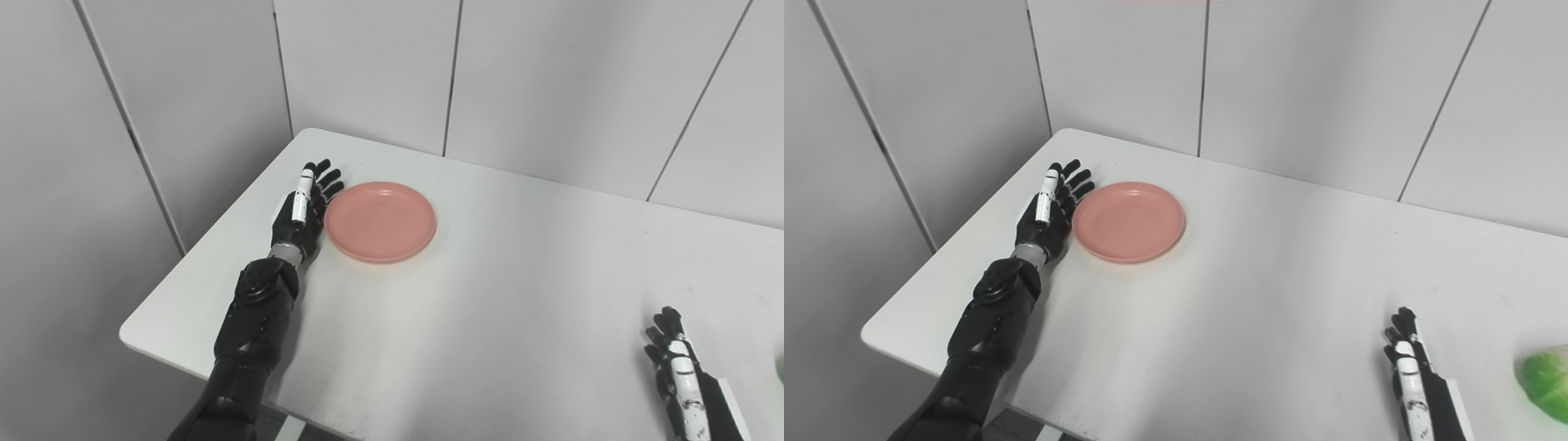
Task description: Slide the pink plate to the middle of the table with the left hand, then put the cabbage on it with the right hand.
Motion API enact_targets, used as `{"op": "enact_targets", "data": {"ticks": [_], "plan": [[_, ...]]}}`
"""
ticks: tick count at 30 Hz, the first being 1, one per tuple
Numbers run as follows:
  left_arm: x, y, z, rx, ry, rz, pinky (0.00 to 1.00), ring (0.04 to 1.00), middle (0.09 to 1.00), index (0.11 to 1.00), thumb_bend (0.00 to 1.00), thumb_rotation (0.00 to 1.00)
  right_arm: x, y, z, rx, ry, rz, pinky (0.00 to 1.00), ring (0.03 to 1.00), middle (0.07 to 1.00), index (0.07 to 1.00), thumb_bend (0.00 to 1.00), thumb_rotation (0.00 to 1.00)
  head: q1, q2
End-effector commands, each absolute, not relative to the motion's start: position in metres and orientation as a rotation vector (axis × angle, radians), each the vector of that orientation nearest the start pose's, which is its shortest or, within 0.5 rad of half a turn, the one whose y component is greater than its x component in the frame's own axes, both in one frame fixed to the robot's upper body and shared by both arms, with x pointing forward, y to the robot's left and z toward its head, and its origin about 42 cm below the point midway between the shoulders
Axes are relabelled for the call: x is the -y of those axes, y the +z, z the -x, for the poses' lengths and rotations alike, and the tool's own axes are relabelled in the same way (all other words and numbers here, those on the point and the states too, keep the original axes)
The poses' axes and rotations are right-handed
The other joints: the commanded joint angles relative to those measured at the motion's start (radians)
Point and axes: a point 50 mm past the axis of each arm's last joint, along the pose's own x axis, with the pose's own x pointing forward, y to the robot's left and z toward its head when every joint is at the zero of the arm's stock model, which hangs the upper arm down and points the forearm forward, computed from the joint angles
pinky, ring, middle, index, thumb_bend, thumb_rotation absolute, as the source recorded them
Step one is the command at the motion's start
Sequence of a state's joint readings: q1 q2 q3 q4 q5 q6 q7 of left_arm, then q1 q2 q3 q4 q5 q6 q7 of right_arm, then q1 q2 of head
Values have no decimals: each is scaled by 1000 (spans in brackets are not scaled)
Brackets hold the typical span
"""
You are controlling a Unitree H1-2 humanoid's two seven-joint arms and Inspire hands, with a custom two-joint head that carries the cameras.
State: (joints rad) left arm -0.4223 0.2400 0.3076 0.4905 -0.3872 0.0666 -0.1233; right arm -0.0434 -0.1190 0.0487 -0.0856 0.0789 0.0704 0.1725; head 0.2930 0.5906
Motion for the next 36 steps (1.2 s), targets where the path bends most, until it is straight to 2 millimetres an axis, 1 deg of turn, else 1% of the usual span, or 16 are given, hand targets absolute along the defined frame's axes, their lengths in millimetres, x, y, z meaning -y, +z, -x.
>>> {"op": "enact_targets", "data": {"ticks": [1, 3, 7, 12, 15, 16, 17, 18, 21, 24, 26, 27, 28, 31, 34, 36], "plan": [[-337, 116, -407, -104, 106, 317, 902, 899, 896, 890, 437, 1000, 216, 132, -297, 59, 242, 41, 1000, 1000, 1000, 1000, 184, 1000, -14, 4], [-331, 118, -408, -107, 92, 318, 896, 894, 892, 888, 435, 1000, 215, 132, -298, 59, 239, 43, 1000, 1000, 1000, 1000, 185, 1000, -27, 6], [-312, 114, -411, -135, 48, 312, 883, 892, 890, 884, 422, 1000, 213, 130, -297, 62, 241, 43, 1000, 1000, 1000, 1000, 196, 1000, -56, 12], [-292, 109, -410, -160, 6, 332, 901, 908, 907, 901, 426, 1000, 209, 128, -297, 63, 242, 49, 1000, 1000, 1000, 1000, 209, 1000, -103, 25], [-279, 109, -409, -167, -22, 355, 906, 916, 914, 902, 415, 1000, 205, 128, -297, 61, 242, 59, 1000, 1000, 1000, 1000, 218, 1000, -142, 32], [-275, 110, -409, -169, -30, 360, 908, 916, 913, 902, 411, 1000, 204, 129, -297, 61, 243, 60, 1000, 999, 1000, 1000, 220, 1000, -142, 32], [-272, 110, -408, -171, -38, 367, 912, 917, 914, 902, 408, 1000, 202, 129, -297, 61, 243, 58, 1000, 999, 1000, 1000, 216, 1000, -166, 38], [-268, 111, -407, -174, -46, 374, 913, 915, 915, 904, 404, 1000, 201, 128, -297, 61, 244, 56, 1000, 999, 1000, 1000, 215, 1000, -166, 38], [-256, 115, -404, -189, -72, 387, 909, 906, 909, 900, 385, 1000, 197, 128, -297, 62, 244, 46, 1000, 997, 1000, 1000, 220, 1000, -202, 46], [-239, 117, -399, -197, -133, 395, 935, 934, 932, 920, 373, 1000, 194, 128, -297, 58, 243, 50, 1000, 995, 1000, 1000, 232, 1000, -220, 50], [-230, 119, -396, -200, -164, 403, 957, 948, 947, 935, 367, 1000, 191, 129, -296, 55, 240, 45, 1000, 994, 1000, 1000, 238, 1000, -252, 58], [-227, 118, -394, -203, -176, 406, 967, 954, 952, 939, 365, 1000, 190, 129, -296, 52, 238, 42, 1000, 994, 1000, 1000, 239, 1000, -252, 58], [-224, 118, -393, -205, -187, 412, 975, 956, 955, 941, 367, 1000, 189, 130, -296, 51, 237, 41, 1000, 995, 1000, 1000, 245, 1000, -270, 62], [-214, 116, -388, -211, -214, 420, 963, 950, 951, 941, 367, 1000, 186, 128, -297, 56, 237, 40, 1000, 993, 1000, 1000, 255, 1000, -289, 63], [-203, 109, -380, -222, -237, 424, 956, 952, 951, 946, 369, 1000, 183, 127, -298, 50, 237, 34, 1000, 995, 1000, 1000, 270, 1000, -318, 66], [-199, 104, -375, -222, -258, 413, 960, 949, 949, 941, 372, 1000, 181, 128, -297, 45, 237, 32, 1000, 998, 1000, 1000, 274, 1000, -329, 68]]}}
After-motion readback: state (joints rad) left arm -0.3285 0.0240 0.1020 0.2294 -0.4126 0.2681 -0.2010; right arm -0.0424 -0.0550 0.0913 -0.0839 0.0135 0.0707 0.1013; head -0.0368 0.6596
